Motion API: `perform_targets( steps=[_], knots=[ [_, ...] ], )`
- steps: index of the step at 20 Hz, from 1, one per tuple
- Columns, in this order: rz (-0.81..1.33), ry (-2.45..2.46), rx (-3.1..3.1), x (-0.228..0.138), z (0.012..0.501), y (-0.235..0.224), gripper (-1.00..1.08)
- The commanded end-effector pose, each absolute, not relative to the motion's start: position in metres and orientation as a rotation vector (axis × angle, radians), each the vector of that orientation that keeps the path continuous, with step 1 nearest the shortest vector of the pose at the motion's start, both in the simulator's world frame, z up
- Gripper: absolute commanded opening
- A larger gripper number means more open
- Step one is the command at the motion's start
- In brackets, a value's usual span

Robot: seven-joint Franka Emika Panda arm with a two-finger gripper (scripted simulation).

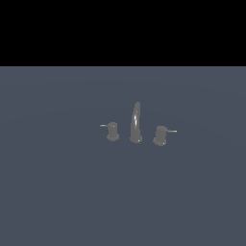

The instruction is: Turn on the faucet by rotating a designated handle.

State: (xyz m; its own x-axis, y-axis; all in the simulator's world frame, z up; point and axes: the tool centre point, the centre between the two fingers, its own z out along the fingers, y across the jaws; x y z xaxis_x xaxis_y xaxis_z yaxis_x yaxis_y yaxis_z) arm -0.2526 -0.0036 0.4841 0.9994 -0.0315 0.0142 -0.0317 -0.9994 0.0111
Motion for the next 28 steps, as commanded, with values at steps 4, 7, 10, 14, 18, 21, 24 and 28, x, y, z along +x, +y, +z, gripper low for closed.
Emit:
perform_targets(
  steps=[4,7,10,14,18,21,24,28],
  knots=[
    [0.022,-0.059,3.13,-0.251,0.483,-0.003,-1.0],
    [0.022,-0.086,3.129,-0.248,0.478,-0.002,-1.0],
    [0.021,-0.133,3.128,-0.241,0.471,0.0,-1.0],
    [0.021,-0.224,3.124,-0.229,0.456,0.003,-1.0],
    [0.02,-0.348,3.113,-0.211,0.436,0.006,-1.0],
    [0.019,-0.461,3.099,-0.195,0.418,0.007,-1.0],
    [0.018,-0.584,3.08,-0.177,0.398,0.008,-1.0],
    [0.016,-0.75,3.045,-0.153,0.37,0.006,-1.0]
  ],
)
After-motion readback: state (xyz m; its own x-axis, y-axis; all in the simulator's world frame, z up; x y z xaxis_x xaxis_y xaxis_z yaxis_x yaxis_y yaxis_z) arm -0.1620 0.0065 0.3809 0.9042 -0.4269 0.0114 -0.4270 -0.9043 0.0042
